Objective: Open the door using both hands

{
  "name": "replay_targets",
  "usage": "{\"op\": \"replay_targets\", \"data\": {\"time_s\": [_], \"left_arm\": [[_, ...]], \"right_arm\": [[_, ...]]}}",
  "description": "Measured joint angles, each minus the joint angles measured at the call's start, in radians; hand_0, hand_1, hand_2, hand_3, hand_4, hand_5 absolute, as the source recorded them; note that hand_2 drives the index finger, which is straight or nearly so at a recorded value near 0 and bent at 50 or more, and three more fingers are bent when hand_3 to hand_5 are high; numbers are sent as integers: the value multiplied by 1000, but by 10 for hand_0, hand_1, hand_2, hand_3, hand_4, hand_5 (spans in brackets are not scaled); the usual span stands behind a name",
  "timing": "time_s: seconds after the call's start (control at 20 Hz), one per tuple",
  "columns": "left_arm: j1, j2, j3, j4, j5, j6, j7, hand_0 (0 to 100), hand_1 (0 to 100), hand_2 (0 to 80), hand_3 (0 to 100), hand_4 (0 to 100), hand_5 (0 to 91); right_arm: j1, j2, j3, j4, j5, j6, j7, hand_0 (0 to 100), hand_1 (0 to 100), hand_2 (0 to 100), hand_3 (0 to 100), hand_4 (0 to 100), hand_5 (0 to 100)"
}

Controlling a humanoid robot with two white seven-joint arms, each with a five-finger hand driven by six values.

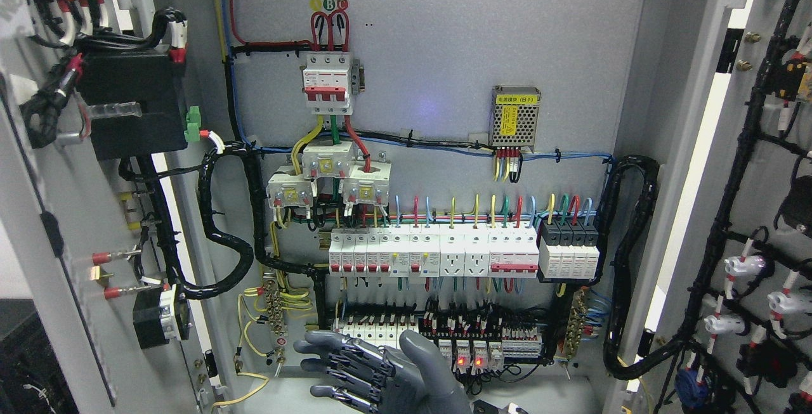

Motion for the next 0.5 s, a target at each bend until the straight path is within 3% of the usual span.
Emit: {"op": "replay_targets", "data": {"time_s": [0.3, 0.5], "left_arm": [[0, -1, -25, -30, -2, 2, 0, 0, 0, 0, 0, 0, 0], [50, 4, -84, -186, -3, 5, -1, 0, 0, 0, 0, 0, 0]], "right_arm": [[61, 0, -48, -40, 23, -86, -169, 0, 0, 0, 0, 0, 0], [115, -1, -66, -77, 27, -198, -317, 0, 0, 0, 0, 0, 0]]}}
